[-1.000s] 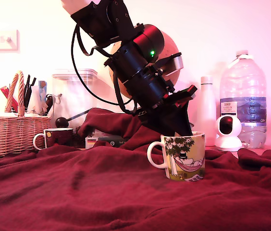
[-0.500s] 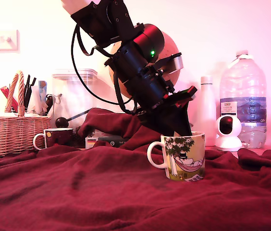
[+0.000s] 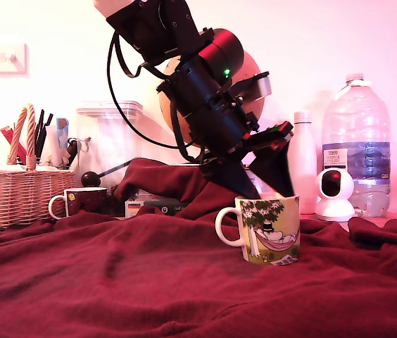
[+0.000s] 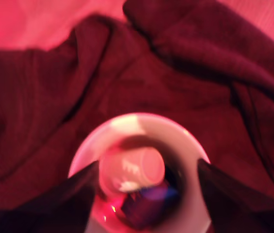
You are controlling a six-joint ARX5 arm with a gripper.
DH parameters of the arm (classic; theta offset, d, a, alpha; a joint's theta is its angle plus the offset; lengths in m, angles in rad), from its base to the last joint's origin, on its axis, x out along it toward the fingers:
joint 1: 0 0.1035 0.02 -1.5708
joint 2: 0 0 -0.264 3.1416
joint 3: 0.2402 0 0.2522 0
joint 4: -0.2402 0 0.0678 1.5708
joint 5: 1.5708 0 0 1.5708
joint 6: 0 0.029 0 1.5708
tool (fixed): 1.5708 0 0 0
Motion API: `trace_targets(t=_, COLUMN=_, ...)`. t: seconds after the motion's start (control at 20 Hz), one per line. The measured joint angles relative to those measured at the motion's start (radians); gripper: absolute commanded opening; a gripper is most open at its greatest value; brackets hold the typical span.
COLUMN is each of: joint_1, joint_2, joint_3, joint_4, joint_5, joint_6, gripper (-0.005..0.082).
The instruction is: Pick up the coffee capsules on the table and drop them inside the coffee cup
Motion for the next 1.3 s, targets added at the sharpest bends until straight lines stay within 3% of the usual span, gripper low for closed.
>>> trace_targets(t=0.15, joint_1=0.000, joint_2=-0.008, joint_3=0.000, joint_4=-0.008, joint_5=0.008, joint_6=0.000, gripper=0.0304)
trace_targets(t=0.35, joint_1=0.001, joint_2=-0.064, joint_3=0.000, joint_4=-0.010, joint_5=0.023, joint_6=0.000, gripper=-0.0022)
trace_targets(t=0.85, joint_1=0.001, joint_2=-0.172, joint_3=0.000, joint_4=-0.051, joint_5=0.022, joint_6=-0.012, gripper=-0.0024)
trace_targets(t=1.05, joint_1=0.008, joint_2=-0.174, joint_3=0.000, joint_4=-0.055, joint_5=-0.017, joint_6=-0.013, gripper=-0.0024)
trace_targets(t=1.3, joint_1=0.048, joint_2=-0.216, joint_3=-0.077, joint_4=-0.039, joint_5=-0.023, joint_6=-0.008, gripper=-0.0024)
